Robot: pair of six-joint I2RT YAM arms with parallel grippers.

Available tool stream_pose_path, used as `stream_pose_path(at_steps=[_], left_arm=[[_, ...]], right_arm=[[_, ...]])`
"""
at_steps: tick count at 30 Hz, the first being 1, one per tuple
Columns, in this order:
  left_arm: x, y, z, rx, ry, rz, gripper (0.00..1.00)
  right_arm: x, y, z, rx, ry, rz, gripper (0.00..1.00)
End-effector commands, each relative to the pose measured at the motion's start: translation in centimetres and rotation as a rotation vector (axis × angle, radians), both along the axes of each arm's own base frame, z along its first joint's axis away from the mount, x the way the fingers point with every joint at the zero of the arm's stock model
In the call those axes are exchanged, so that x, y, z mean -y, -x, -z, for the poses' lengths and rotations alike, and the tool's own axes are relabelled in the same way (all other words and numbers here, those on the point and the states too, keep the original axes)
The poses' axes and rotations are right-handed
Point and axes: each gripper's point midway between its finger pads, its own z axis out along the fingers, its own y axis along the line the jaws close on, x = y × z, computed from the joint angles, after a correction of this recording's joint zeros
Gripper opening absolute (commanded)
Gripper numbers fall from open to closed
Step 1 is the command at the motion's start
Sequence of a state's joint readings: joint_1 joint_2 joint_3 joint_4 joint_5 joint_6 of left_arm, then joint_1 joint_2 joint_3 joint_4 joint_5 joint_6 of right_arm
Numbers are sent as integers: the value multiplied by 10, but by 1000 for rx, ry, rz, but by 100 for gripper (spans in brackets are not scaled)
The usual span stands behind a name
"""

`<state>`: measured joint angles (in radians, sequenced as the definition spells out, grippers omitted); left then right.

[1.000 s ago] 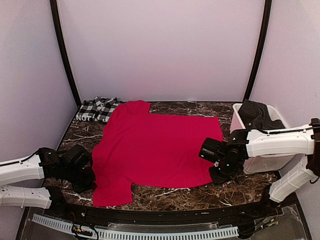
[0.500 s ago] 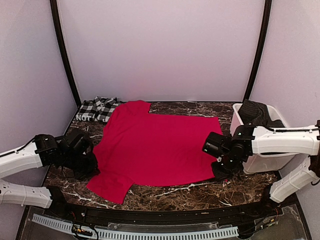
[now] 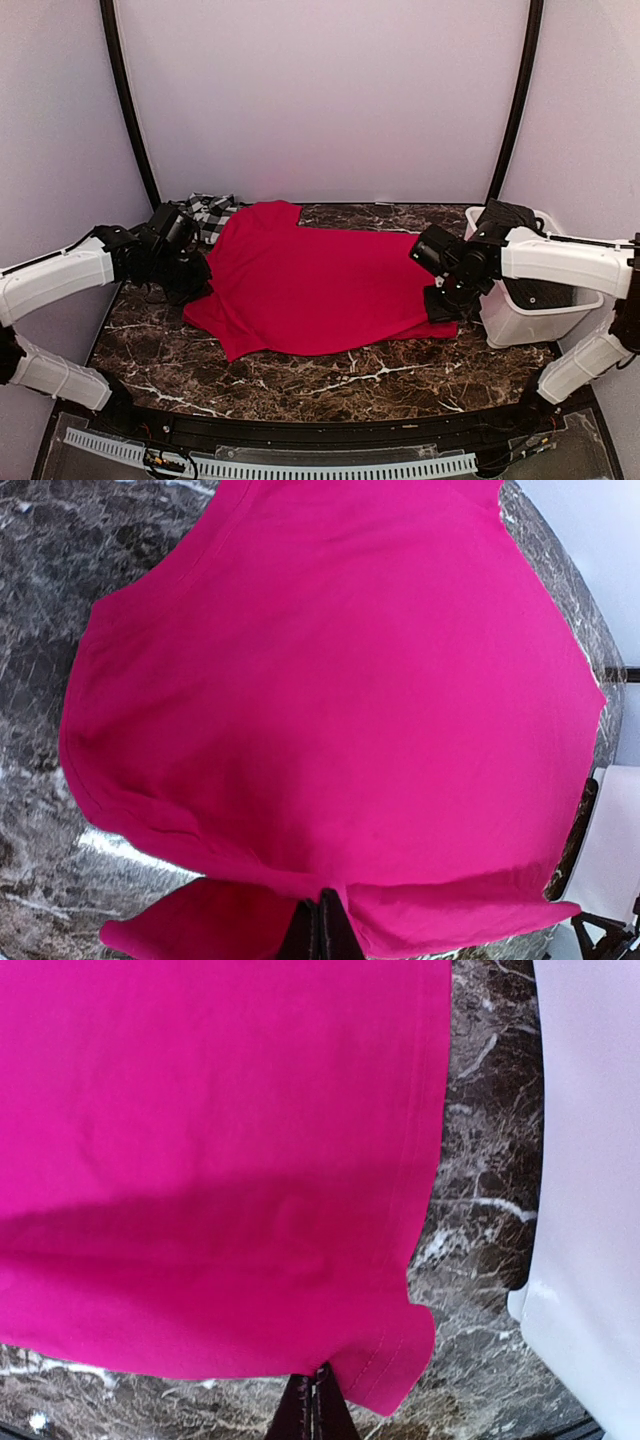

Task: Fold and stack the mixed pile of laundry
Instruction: Fold the flattened T-shirt at the center of the board.

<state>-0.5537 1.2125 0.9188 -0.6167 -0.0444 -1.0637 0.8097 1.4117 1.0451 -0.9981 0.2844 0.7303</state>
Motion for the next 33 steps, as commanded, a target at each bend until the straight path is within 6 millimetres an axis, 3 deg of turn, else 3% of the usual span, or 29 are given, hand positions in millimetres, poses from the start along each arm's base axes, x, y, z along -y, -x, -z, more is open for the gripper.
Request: stream_pose_path(at_steps=[1,8,13,20,28,29,30,31,32,33], left_arm=[[7,-47,-19,103,0,12,0],[10,-105,-21,153,8,4,0],[22,-141,-3,148,-9,24,0],[34,-174,15,167,-30,51,0],[23,-203,28,159,-98,32,1],[20,-202,29,147,-114,47,6],[15,-204,26,147,-119,48,21],[12,-201,26,137,-127,72,29],[4,-196,20,143,-128,76,47],[-3,-186,13,158,-125,74,55]], right_arm=[[6,-40,-1,68,39,3,0],[33,-82,-2,109,72,23,0],[40,-101,19,80,88,15,0],[39,-120,42,66,104,1,0],[37,-145,40,85,127,-26,0],[37,-144,38,75,126,-31,0],[37,-142,34,72,127,-32,12],[38,-140,29,75,121,-31,28],[38,-136,23,83,104,-31,42],[37,-132,15,94,77,-39,52]])
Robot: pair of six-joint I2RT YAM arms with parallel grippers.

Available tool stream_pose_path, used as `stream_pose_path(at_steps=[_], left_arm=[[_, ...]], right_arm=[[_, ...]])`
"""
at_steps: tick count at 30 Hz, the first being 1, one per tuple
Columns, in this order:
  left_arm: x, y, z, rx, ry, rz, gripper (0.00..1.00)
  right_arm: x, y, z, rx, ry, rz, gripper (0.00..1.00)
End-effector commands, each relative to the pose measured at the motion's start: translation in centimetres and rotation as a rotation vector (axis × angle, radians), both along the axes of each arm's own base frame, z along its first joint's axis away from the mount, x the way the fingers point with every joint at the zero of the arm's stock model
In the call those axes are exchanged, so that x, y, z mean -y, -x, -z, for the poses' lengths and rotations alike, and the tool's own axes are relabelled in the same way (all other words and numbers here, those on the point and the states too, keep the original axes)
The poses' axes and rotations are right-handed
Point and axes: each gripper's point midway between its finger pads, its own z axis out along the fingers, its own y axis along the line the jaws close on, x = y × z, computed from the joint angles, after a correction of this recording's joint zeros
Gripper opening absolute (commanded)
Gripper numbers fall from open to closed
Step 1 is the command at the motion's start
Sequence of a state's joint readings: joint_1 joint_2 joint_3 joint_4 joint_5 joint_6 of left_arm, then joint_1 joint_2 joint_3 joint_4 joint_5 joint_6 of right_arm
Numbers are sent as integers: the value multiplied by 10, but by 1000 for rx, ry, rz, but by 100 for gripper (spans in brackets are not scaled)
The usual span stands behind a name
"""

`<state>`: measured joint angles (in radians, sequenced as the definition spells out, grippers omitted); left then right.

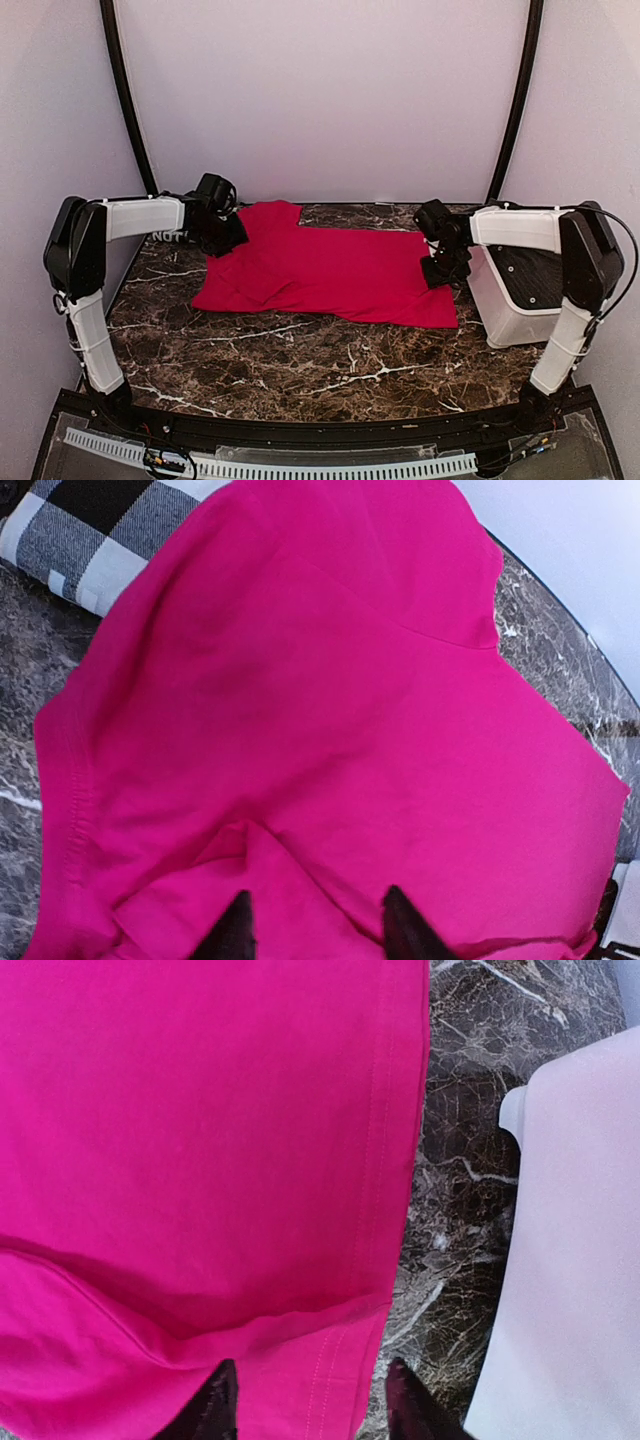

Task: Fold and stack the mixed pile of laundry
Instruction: Fold the flattened T-shirt at the center of the board, then adjust the 1/3-folded T-shirt at the center of the board.

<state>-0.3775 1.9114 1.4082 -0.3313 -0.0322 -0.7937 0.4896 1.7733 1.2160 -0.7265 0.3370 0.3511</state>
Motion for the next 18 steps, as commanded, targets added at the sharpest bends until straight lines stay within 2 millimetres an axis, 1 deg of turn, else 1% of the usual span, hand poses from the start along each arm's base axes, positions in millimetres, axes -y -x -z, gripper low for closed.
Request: stream_pose_path(at_steps=[1,2,3,4,5,6,7,8,9,10,11,12,13,14,18], left_arm=[[-35,15,-30,47,-26,19,66],[-42,26,-38,79,-19,21,70],[-49,30,-41,91,-13,37,75],[-53,44,-45,105,-2,47,77],[-56,50,-47,109,9,64,79],[-59,63,-45,105,15,70,80],[-59,69,-43,99,30,83,80],[-61,81,-38,83,34,86,80],[-62,88,-33,68,41,88,80],[-64,99,-22,42,41,90,80],[-64,103,-17,37,51,91,81],[-67,114,-6,12,51,91,81],[-68,117,-2,9,59,89,80],[-71,126,7,-12,58,86,81],[-75,137,21,-21,59,88,78]], right_arm=[[-1,9,-35,46,-64,-27,58],[-1,14,-44,62,-88,-36,61],[-4,20,-52,67,-125,-55,63],[-10,27,-59,67,-171,-82,63],[-18,34,-65,63,-221,-122,64],[-26,42,-71,56,-270,-158,63],[-32,49,-74,51,-299,-203,63],[-37,55,-75,46,-323,-236,63],[-43,61,-74,28,-347,-271,61],[-50,68,-69,8,-360,-302,60],[-54,73,-62,-13,-354,-327,59],[-58,77,-52,-38,-336,-344,59],[-60,79,-44,-70,-316,-351,57],[-65,81,-37,-95,-289,-373,55],[-73,77,-8,-158,-108,-454,50]])
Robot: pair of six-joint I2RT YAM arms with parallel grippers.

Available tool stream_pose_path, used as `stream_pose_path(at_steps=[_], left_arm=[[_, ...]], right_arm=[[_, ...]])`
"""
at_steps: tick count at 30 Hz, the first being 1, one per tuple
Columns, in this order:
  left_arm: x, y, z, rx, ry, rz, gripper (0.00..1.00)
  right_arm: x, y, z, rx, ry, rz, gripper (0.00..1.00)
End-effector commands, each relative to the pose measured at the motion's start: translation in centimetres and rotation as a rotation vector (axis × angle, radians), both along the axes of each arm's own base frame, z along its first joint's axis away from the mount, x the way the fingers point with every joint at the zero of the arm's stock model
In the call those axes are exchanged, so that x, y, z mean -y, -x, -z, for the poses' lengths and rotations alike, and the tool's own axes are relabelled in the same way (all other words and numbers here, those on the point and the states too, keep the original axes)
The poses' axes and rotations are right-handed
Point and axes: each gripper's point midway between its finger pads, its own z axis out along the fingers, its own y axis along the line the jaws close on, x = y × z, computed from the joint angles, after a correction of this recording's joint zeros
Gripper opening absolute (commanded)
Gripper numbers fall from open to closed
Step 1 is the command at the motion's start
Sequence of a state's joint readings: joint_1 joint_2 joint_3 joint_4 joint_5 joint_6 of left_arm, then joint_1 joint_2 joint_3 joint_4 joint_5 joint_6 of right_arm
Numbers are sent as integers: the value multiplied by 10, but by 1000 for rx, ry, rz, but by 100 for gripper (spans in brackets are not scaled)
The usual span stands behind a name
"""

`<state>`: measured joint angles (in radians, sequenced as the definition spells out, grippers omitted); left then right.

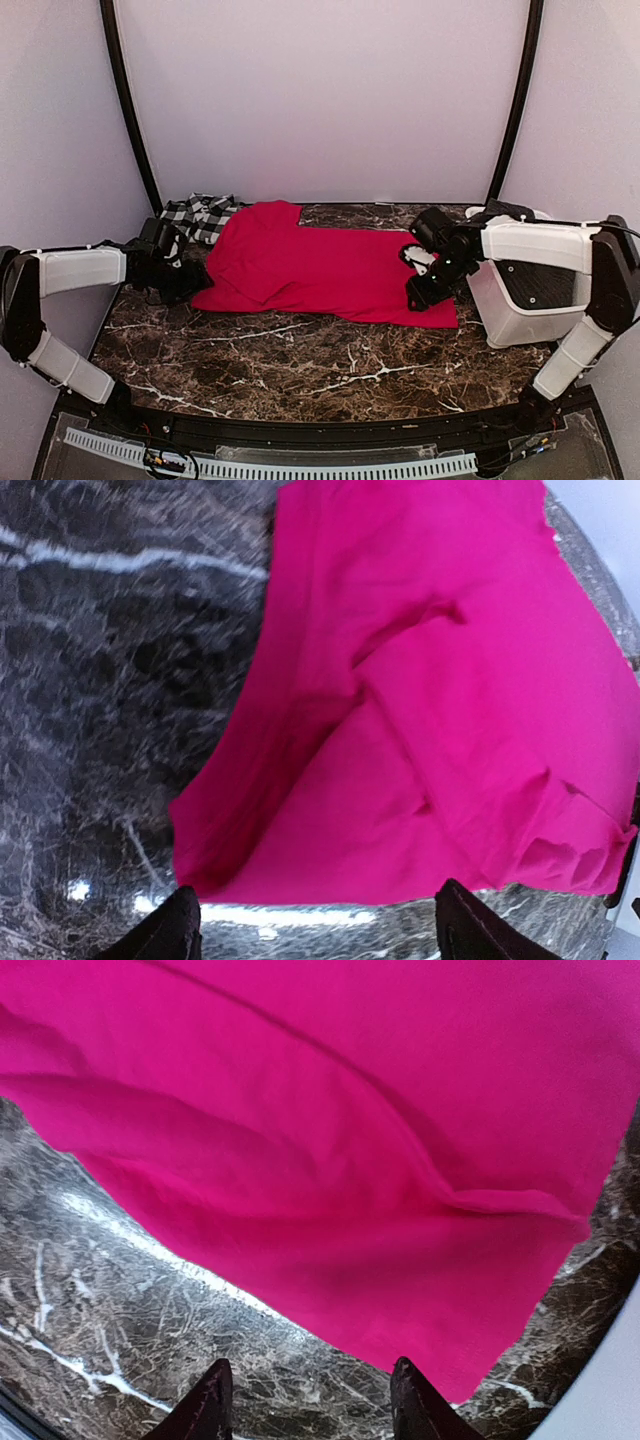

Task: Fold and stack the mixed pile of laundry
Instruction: Adjust the 1/3-folded T-shirt at the center of the board.

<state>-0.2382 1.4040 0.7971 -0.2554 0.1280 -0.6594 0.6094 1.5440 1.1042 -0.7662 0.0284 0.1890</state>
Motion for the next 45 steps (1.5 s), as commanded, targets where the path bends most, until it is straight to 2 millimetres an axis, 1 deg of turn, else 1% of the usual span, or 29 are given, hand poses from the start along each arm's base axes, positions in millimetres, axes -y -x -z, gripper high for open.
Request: stream_pose_path(at_steps=[1,3,5,8,11,16,18,20,21,22,23,24,25,26,29,30,31,33,34,35,36,39,43,45], left_arm=[[-1,8,5,18,21,34,77],[0,7,10,13,16,55,74],[-1,5,14,12,-6,76,71],[-3,1,23,7,-40,108,67],[-3,-3,32,-21,-57,126,60],[-7,0,44,-59,-79,114,56],[-10,2,49,-79,-89,103,53],[-12,5,55,-106,-96,86,45],[-13,7,59,-122,-99,79,35],[-17,9,63,-143,-110,59,30],[-20,11,65,-154,-121,46,20],[-23,15,67,-177,-124,29,15],[-25,17,68,-184,-131,15,6],[-27,22,67,-196,-129,-2,1],[-36,30,62,-201,-146,-62,0],[-39,36,58,-199,-149,-73,0],[-48,37,55,-192,-185,-108,0],[-59,46,48,-201,-228,-142,0],[-61,47,41,-188,-232,-151,0],[-64,53,40,-205,-246,-161,0],[-64,55,33,-191,-241,-167,0],[-62,70,27,-212,-201,-180,0],[-56,95,23,-225,-127,-199,0],[-54,103,20,-227,-115,-214,0]], right_arm=[[-7,2,30,-40,176,-127,49],[-4,4,42,-54,242,-166,48],[-2,6,50,-62,264,-192,48],[-7,8,56,-72,260,-228,48],[-5,8,63,-83,281,-244,48],[-1,7,75,-98,322,-242,48],[-1,7,80,-106,329,-244,45],[1,8,83,-112,349,-247,41],[2,8,84,-113,362,-249,37],[2,8,85,-111,374,-253,34],[4,9,85,-108,388,-254,30],[6,8,85,-105,401,-254,25],[8,8,86,-104,413,-253,21],[11,8,85,-102,431,-249,17],[23,8,86,-93,497,-229,3],[27,9,86,-91,514,-220,0],[31,10,85,-91,532,-209,0],[39,9,81,-85,584,-191,0],[42,9,80,-89,606,-192,0],[41,10,77,-85,616,-198,0],[38,12,76,-87,614,-212,0],[18,27,73,-97,586,-271,0],[-12,56,71,-153,583,-344,0],[-24,72,72,-194,579,-364,0]])
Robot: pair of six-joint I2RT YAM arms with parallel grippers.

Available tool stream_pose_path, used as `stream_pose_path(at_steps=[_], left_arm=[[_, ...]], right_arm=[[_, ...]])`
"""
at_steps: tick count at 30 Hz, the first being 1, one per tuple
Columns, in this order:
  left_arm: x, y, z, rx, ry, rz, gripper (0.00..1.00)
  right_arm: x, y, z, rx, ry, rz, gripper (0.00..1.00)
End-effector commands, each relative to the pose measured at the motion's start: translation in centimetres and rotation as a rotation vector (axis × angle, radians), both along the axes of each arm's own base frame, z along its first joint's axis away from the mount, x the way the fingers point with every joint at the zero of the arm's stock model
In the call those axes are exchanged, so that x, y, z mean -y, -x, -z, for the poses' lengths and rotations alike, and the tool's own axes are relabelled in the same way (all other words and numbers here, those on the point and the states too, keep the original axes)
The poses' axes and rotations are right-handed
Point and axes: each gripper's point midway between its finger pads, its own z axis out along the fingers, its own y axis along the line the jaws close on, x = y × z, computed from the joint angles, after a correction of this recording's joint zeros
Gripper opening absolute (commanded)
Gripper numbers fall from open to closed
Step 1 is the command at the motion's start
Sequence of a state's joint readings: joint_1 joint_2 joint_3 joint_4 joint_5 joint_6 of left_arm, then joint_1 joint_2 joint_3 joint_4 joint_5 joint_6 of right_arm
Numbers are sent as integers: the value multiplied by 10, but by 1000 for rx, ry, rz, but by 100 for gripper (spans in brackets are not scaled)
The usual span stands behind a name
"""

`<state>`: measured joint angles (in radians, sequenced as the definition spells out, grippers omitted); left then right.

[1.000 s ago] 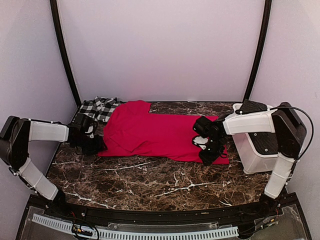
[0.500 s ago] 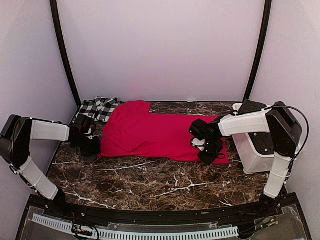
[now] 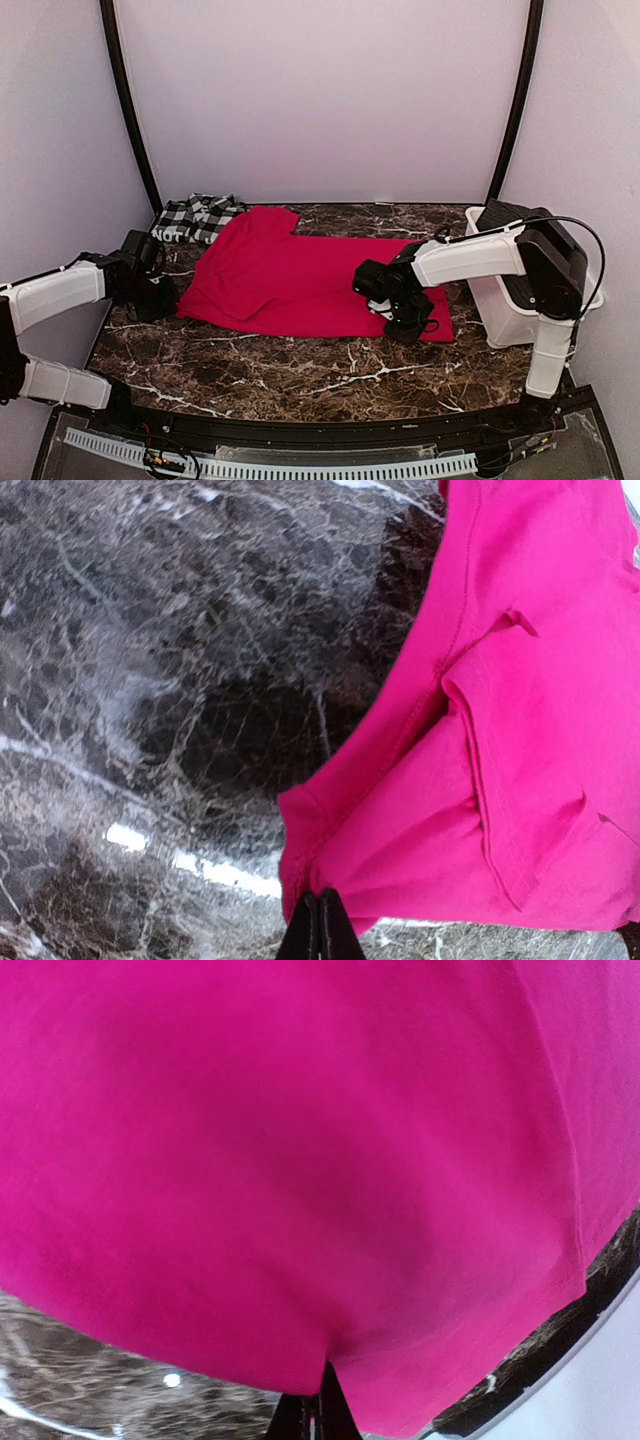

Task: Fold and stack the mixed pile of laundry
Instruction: Adjust the 1/3-folded T-shirt at the center of the board.

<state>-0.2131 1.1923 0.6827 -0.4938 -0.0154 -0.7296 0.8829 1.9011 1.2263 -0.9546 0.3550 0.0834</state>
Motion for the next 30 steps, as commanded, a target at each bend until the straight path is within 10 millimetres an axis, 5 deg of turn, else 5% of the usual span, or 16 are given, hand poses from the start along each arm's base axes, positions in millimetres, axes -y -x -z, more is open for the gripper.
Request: stream_pose_path(at_steps=[1,12,17,22,30], left_arm=[[-5,40,8,-105,4,-65,0],[-20,62,-20,-105,-42,-175,15],[-27,47,-36,-17,-93,-149,49],[5,13,-31,4,-39,51,56],[62,-20,-35,174,277,124,51]], right_arm=[[-16,41,-1,-114,50,-9,0],[-44,101,1,-283,-12,12,5],[-30,119,1,-330,35,52,41],[-45,101,-37,-227,-116,50,64],[-105,43,-81,-104,-467,63,66]])
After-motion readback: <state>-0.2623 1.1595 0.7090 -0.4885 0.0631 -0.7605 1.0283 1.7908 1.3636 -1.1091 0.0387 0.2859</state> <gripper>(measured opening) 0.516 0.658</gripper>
